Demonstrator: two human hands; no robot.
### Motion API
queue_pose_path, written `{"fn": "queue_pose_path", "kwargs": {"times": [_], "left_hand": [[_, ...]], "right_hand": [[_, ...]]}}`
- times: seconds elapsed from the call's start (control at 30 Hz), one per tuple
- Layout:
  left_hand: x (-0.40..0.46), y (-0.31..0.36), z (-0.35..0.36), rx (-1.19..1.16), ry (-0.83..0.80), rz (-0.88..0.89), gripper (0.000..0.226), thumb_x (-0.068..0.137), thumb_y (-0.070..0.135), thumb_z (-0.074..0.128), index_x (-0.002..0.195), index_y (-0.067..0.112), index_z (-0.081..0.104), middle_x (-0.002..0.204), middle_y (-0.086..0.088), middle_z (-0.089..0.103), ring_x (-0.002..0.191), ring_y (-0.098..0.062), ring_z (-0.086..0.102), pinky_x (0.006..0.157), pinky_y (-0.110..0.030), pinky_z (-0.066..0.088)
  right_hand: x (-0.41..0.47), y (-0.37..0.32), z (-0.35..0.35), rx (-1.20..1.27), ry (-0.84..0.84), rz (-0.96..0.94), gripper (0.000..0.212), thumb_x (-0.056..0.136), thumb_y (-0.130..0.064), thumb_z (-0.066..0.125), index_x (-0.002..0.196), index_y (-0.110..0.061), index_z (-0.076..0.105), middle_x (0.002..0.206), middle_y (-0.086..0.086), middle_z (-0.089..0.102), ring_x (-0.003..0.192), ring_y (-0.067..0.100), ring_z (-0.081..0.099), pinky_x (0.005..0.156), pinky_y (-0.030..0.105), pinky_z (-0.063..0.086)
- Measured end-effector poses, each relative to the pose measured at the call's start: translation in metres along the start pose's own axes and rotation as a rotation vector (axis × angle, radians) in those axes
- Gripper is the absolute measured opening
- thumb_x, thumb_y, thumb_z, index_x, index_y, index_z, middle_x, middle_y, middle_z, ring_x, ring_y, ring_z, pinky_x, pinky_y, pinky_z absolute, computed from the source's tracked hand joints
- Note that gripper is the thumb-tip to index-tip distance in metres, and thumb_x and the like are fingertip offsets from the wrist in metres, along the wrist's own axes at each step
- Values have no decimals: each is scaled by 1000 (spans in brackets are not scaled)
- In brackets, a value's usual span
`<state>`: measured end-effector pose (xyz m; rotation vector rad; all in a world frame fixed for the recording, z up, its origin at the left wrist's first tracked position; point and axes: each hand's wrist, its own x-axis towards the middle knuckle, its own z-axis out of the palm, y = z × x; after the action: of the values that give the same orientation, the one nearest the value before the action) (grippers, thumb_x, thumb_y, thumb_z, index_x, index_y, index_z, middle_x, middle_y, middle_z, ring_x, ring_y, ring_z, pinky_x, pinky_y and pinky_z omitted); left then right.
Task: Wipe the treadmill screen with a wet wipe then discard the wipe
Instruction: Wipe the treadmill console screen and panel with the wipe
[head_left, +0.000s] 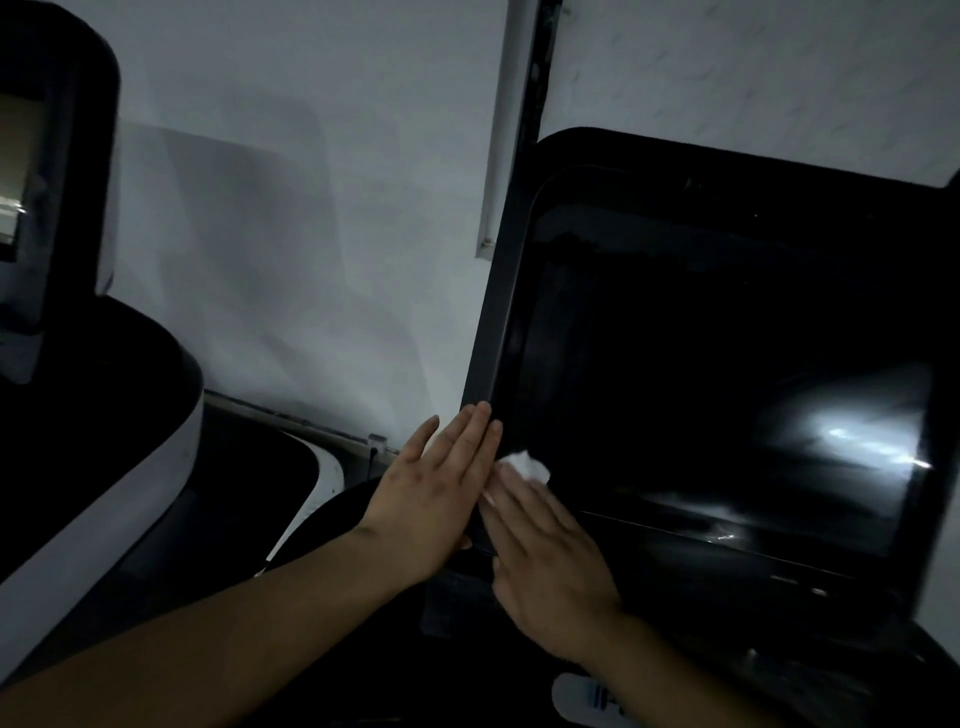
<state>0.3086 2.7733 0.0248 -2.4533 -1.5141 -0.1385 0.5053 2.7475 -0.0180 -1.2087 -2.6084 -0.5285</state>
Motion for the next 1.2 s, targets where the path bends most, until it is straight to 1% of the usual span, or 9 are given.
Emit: {"fn": "queue_pose_path", "kwargs": {"times": [0.1, 0.3, 0.47, 0.57, 0.67, 0.77, 0.83, 0.97, 1.2], "left_hand": [[0, 1, 0, 8, -41, 1, 127, 89, 57, 65, 152, 4, -32, 156, -19, -43, 152, -31, -29, 126, -50, -8], [1, 3, -2, 3, -49, -3, 132, 87, 60, 68, 152, 5, -34, 158, -21, -43, 152, -32, -29, 127, -51, -5], [0, 0, 5, -2, -10, 15, 138, 77, 61, 76, 157, 5, -22, 164, -23, -29, 155, -34, -18, 127, -52, 3], [0, 3, 1, 1, -41, 8, 132, 87, 59, 67, 150, 7, -36, 153, -21, -48, 150, -34, -32, 127, -50, -7], [0, 3, -1, -18, -15, 28, 138, 80, 59, 75, 153, 7, -30, 159, -22, -41, 154, -34, -22, 128, -51, 1], [0, 1, 2, -65, 24, 31, 151, 51, 57, 94, 160, 3, 4, 169, -24, -4, 157, -36, 12, 122, -55, 29], [1, -1, 3, -85, 45, 42, 153, 42, 55, 98, 159, 2, 16, 169, -25, 10, 155, -37, 21, 118, -57, 36], [-1, -1, 2, -79, 28, 44, 151, 42, 55, 98, 159, 2, 19, 168, -26, 13, 155, -37, 20, 116, -57, 38], [-3, -1, 1, -89, 34, 50, 150, 41, 52, 100, 160, 3, 22, 168, -27, 14, 154, -39, 23, 116, -58, 38]], "right_hand": [[-22, 22, -2, -63, 7, -70, 65, 88, -24, 56, 150, -5, 48, 165, 13, 34, 155, 27, 27, 120, 46, 31], [-33, 31, -5, -7, 127, 378, 63, 94, -27, 52, 151, -2, 45, 165, 15, 33, 156, 28, 24, 123, 47, 29], [-26, 8, 3, -2, 88, 199, 58, 94, -29, 54, 146, -3, 53, 164, 12, 35, 156, 26, 25, 122, 45, 32], [-19, 47, -14, -29, 141, 403, 60, 98, -30, 52, 152, -4, 45, 166, 12, 32, 157, 26, 23, 125, 45, 27], [2, 51, -21, 0, 163, 572, 64, 99, -32, 48, 154, -1, 38, 166, 18, 29, 158, 29, 17, 125, 48, 26], [-6, 12, -3, 9, 101, 371, 68, 96, -34, 52, 155, -3, 38, 167, 16, 27, 158, 30, 16, 122, 49, 31], [-28, 4, 7, 11, 99, 218, 62, 93, -30, 58, 149, -5, 50, 164, 13, 34, 156, 28, 24, 119, 47, 38], [-70, 37, 2, -1, 167, 218, 53, 89, -18, 62, 140, -4, 61, 158, 12, 45, 151, 27, 36, 116, 45, 42], [-96, 65, -8, -34, 265, 334, 38, 96, -21, 61, 130, -5, 69, 148, 7, 58, 143, 23, 49, 112, 40, 46]]}}
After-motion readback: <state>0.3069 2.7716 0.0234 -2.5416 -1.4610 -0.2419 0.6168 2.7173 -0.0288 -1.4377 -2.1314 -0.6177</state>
